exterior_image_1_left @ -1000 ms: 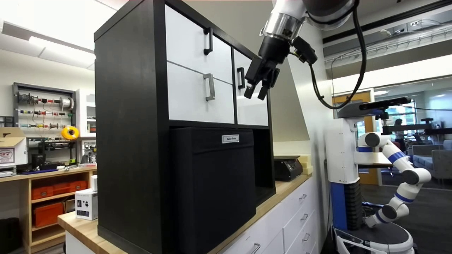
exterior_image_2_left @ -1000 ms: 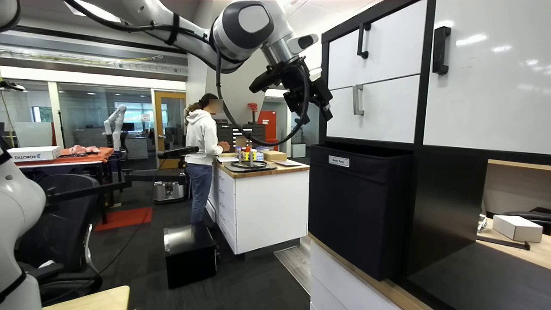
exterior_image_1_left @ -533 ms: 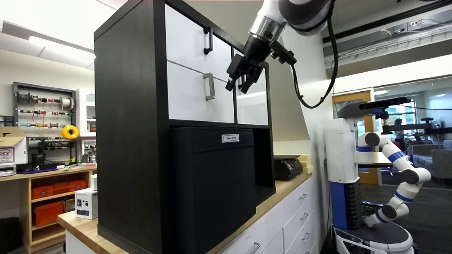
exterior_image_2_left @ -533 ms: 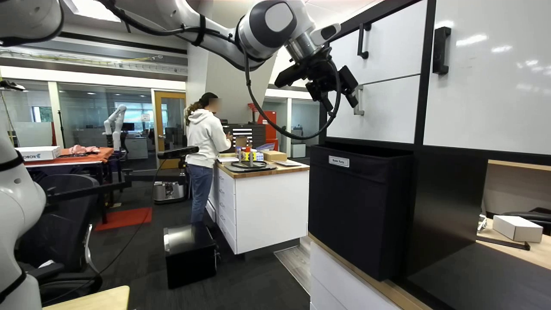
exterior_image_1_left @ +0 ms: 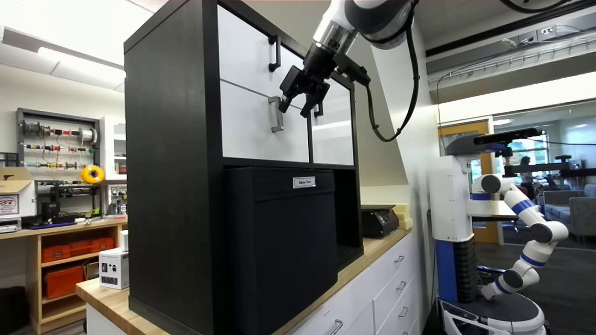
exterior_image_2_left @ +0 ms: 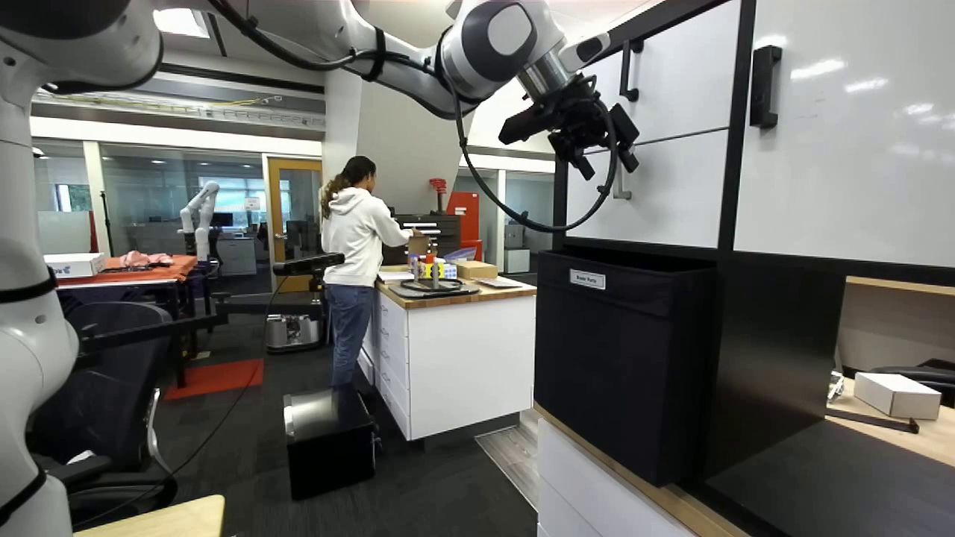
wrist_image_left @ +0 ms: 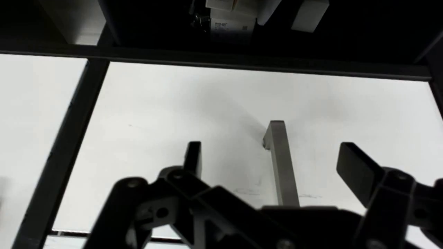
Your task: Pull out the drawer above the storage basket
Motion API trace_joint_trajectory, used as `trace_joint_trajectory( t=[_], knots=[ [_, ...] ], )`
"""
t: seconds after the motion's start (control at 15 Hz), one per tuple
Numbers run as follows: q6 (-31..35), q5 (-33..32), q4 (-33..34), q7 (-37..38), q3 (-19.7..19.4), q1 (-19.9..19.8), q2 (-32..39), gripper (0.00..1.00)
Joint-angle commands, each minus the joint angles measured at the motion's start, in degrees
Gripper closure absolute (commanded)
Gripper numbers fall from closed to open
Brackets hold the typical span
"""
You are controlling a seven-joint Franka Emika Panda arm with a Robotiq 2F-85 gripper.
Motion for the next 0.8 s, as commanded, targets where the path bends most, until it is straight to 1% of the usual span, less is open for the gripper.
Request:
trace_joint_trajectory(
  t=[0.0,0.13,0.2,0.27,0.33,0.4,0.73],
  knots=[
    [0.0,1.6,4.0,-1.2,0.1,0.6,2.3,0.0],
    [0.1,1.9,5.0,-1.5,0.2,0.9,3.0,0.0],
    [0.3,2.3,5.4,-1.9,0.4,1.0,3.3,0.25],
    [0.4,2.3,5.6,-2.3,0.5,1.1,3.6,0.28],
    [0.6,2.2,5.8,-2.6,0.6,1.1,3.8,0.33],
    [0.5,2.2,5.8,-2.8,0.6,1.2,3.9,0.41],
    [1.3,2.2,5.5,-3.9,0.6,1.2,4.0,0.73]
  ],
)
